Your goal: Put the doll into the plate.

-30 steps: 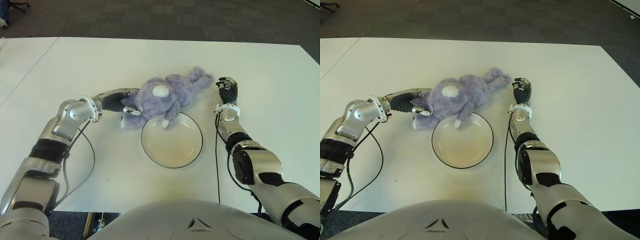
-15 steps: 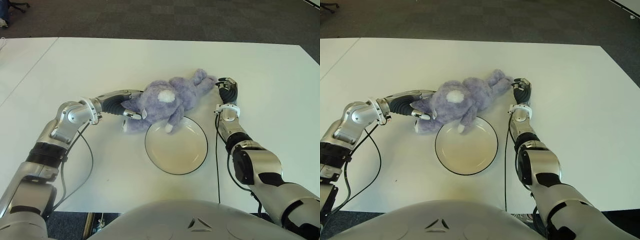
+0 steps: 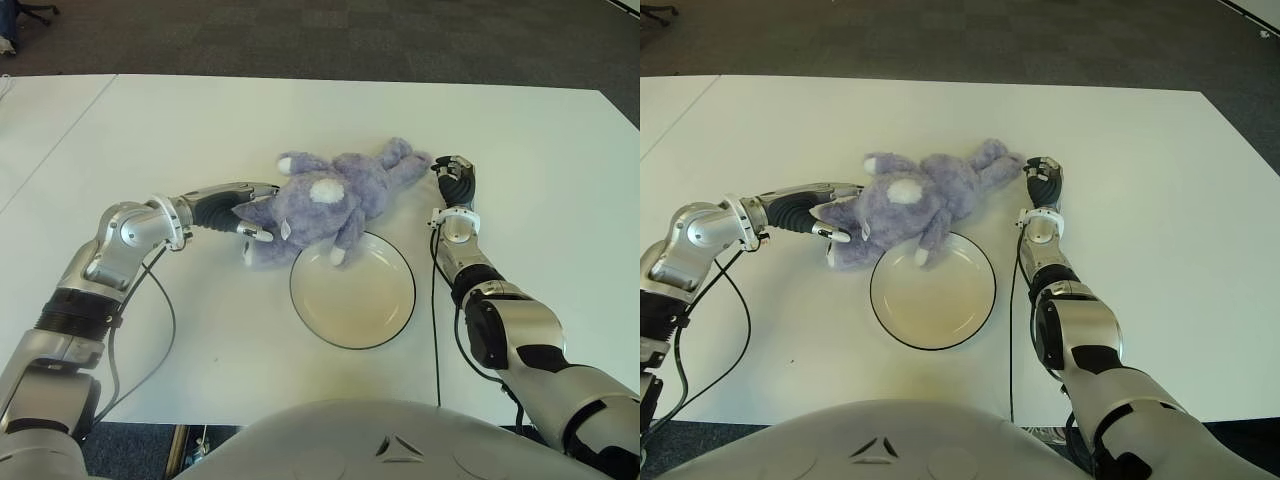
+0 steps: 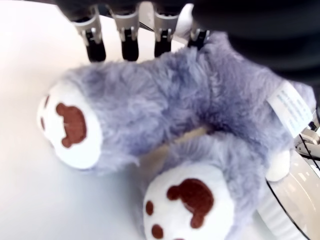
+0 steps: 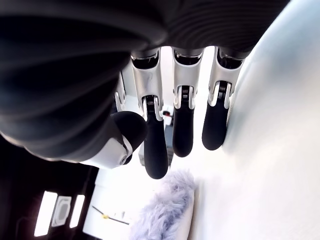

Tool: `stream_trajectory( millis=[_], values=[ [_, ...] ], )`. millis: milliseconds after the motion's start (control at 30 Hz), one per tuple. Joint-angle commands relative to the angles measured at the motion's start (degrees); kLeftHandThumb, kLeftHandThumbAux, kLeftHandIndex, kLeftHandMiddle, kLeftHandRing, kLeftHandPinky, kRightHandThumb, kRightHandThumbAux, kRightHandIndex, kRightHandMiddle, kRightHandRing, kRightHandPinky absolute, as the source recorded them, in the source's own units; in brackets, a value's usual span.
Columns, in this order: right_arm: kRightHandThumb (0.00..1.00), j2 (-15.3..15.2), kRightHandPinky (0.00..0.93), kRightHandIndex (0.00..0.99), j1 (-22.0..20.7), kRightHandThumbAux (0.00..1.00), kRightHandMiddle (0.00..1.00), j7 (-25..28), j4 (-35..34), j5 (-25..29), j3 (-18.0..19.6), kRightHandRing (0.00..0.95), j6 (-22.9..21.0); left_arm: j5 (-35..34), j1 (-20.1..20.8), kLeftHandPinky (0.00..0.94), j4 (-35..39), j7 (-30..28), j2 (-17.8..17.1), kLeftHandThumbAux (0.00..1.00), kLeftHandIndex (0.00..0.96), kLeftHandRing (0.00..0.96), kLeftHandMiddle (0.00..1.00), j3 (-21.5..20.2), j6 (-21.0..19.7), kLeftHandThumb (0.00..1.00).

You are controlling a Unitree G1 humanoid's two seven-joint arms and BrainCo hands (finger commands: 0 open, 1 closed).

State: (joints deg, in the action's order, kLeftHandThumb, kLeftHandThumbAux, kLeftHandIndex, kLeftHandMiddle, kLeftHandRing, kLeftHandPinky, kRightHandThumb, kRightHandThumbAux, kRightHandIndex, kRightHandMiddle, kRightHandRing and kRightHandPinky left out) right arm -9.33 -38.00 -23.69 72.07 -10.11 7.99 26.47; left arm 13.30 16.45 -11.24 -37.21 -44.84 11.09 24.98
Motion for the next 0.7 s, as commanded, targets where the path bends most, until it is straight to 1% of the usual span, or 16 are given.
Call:
stream_trajectory(
  millis=[33, 133, 167, 233, 267, 300, 333, 367, 400, 433, 467, 500, 533, 600, 667, 700],
  values=[
    [0.828, 2.45, 0.233, 0.405, 9.20, 0.696, 0.442, 0.91, 5.71, 0.09, -0.06, 0.255, -5.68, 3.05, 0.04, 0.000, -2.04, 3.21, 2.04, 0.316, 0.000, 0.000, 0.000, 0.26, -0.88, 0.000],
    [0.828, 2.43, 0.219, 0.406, 9.20, 0.696, 0.441, 1.15, 5.70, 0.18, -0.02, 0.248, -5.59, 6.18, 0.51, 0.006, -4.35, 7.94, 4.43, 0.347, 0.000, 0.000, 0.000, 0.79, -1.62, 0.000],
    [0.828, 2.42, 0.217, 0.406, 9.21, 0.696, 0.440, 1.25, 5.69, 0.24, 0.02, 0.247, -5.50, 8.10, 0.95, 0.007, -6.23, 11.11, 5.96, 0.352, 0.000, 0.000, 0.000, 1.29, -2.05, 0.000],
    [0.828, 2.42, 0.208, 0.407, 9.24, 0.697, 0.439, 1.40, 5.68, 0.35, 0.11, 0.241, -5.27, 10.22, 1.44, 0.034, -8.35, 14.63, 7.58, 0.413, 0.000, 0.000, 0.000, 1.83, -2.38, 0.000],
    [0.828, 2.42, 0.205, 0.408, 9.26, 0.697, 0.439, 1.46, 5.67, 0.40, 0.16, 0.237, -5.15, 12.03, 2.12, 0.025, -10.39, 17.73, 8.78, 0.477, 0.000, 0.000, 0.000, 2.34, -2.53, 0.000],
    [0.828, 2.42, 0.204, 0.408, 9.27, 0.697, 0.438, 1.48, 5.66, 0.43, 0.19, 0.236, -5.08, 13.22, 2.60, 0.066, -11.76, 19.75, 9.50, 0.469, 0.000, 0.000, 0.000, 2.68, -2.53, 0.009],
    [0.828, 2.42, 0.203, 0.408, 9.28, 0.697, 0.438, 1.57, 5.65, 0.50, 0.26, 0.235, -4.96, 15.35, 3.61, 0.073, -14.16, 23.40, 10.61, 0.467, 0.000, 0.000, 0.000, 3.34, -2.45, 0.011],
    [0.828, 2.39, 0.204, 0.410, 9.30, 0.697, 0.437, 1.69, 5.65, 0.56, 0.31, 0.235, -4.88, 17.59, 4.65, 0.115, -16.52, 27.28, 11.63, 0.478, 0.000, 0.000, 0.000, 4.06, -2.29, 0.040],
    [0.828, 2.37, 0.204, 0.412, 9.31, 0.696, 0.435, 1.80, 5.66, 0.60, 0.35, 0.232, -4.85, 19.07, 5.40, 0.144, -18.20, 29.85, 12.27, 0.488, 0.000, 0.000, 0.000, 4.56, -2.05, 0.070],
    [0.828, 2.37, 0.205, 0.413, 9.31, 0.696, 0.435, 1.83, 5.67, 0.64, 0.39, 0.232, -4.84, 21.10, 6.17, 0.149, -19.50, 33.01, 12.83, 0.490, 0.000, 0.000, 0.000, 5.15, -2.19, 0.075],
    [0.829, 2.37, 0.202, 0.414, 9.31, 0.696, 0.434, 1.82, 5.67, 0.66, 0.40, 0.230, -4.86, 22.34, 6.65, 0.214, -20.29, 34.96, 13.11, 0.507, 0.000, 0.038, 0.000, 5.53, -2.25, 0.111],
    [0.829, 2.33, 0.201, 0.414, 9.29, 0.696, 0.434, 1.95, 5.69, 0.68, 0.40, 0.230, -5.03, 24.95, 8.00, 0.226, -21.71, 38.76, 13.73, 0.510, 0.000, 0.045, 0.000, 6.54, -3.29, 0.118],
    [0.829, 2.30, 0.211, 0.415, 9.28, 0.696, 0.433, 2.04, 5.70, 0.70, 0.40, 0.230, -5.16, 26.83, 9.02, 0.308, -22.85, 41.54, 14.18, 0.537, 0.000, 0.144, 0.000, 7.28, -3.99, 0.180],
    [0.828, 2.28, 0.209, 0.415, 9.25, 0.696, 0.433, 2.16, 5.71, 0.73, 0.40, 0.227, -5.41, 29.51, 10.99, 0.340, -25.34, 45.75, 15.14, 0.547, 0.000, 0.183, 0.015, 8.50, -5.13, 0.208],
    [0.828, 2.29, 0.204, 0.415, 9.25, 0.697, 0.433, 2.14, 5.73, 0.72, 0.37, 0.225, -5.61, 31.07, 12.60, 0.350, -27.80, 48.71, 15.92, 0.550, 0.000, 0.197, 0.031, 9.49, -5.88, 0.220],
    [0.723, 2.29, 0.175, 0.401, 9.24, 0.729, 0.275, 2.11, 5.75, 0.68, 0.34, 0.207, -5.80, 32.17, 13.82, 0.365, -29.63, 50.73, 16.53, 0.547, 0.056, 0.241, 0.101, 10.19, -6.59, 0.266]
  ],
)
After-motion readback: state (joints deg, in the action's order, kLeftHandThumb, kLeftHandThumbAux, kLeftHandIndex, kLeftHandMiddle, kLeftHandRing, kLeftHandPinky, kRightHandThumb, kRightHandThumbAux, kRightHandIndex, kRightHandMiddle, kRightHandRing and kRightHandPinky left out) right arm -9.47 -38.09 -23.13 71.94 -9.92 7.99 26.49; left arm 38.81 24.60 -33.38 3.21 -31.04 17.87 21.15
